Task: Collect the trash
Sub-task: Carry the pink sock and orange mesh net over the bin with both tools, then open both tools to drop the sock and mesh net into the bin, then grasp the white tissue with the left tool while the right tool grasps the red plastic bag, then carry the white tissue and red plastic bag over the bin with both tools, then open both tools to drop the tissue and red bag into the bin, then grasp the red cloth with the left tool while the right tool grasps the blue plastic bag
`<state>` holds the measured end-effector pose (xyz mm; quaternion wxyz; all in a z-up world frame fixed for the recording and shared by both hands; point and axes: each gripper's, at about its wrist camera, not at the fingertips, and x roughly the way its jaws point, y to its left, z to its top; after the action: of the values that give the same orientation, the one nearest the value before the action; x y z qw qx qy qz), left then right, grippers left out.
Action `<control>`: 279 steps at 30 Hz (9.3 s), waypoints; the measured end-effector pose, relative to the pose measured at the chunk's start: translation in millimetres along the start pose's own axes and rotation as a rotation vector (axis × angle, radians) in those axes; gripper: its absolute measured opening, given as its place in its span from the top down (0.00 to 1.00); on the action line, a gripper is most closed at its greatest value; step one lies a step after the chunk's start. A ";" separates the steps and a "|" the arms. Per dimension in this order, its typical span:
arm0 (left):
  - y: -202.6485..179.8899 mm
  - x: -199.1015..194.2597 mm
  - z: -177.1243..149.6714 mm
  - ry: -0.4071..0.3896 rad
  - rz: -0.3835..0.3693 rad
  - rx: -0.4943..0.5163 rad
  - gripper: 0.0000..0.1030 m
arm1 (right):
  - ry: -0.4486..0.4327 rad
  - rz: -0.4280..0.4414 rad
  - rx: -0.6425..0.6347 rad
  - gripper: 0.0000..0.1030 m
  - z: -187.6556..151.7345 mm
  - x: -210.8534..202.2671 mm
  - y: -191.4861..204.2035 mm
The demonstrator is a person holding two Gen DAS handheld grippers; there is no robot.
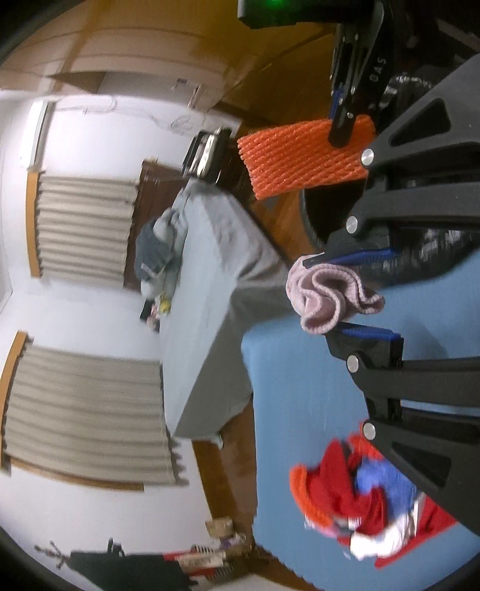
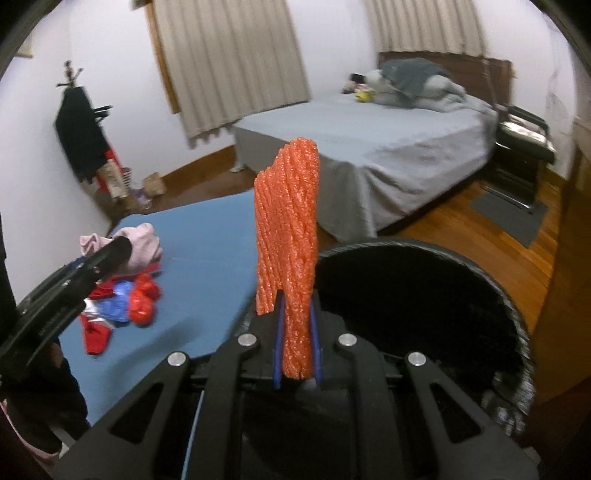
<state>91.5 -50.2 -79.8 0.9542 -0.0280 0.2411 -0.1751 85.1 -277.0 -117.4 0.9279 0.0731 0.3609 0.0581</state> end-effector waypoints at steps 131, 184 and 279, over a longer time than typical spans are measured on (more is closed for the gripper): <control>134.6 -78.6 -10.7 -0.076 0.307 -0.102 0.79 | -0.054 0.278 -0.225 0.64 32.9 29.7 147.6; -84.1 30.1 -15.3 0.072 -0.259 0.124 0.79 | -0.107 -0.174 0.061 0.63 -14.4 -46.6 -76.5; 249.8 -80.8 -54.3 -0.017 0.480 -0.296 0.93 | 0.012 0.241 -0.318 0.06 12.7 128.2 229.9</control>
<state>79.6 213.6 -125.8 0.9559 -0.1109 0.2556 0.0931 175.0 -31.7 -152.0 0.9120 -0.0320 0.3411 0.2255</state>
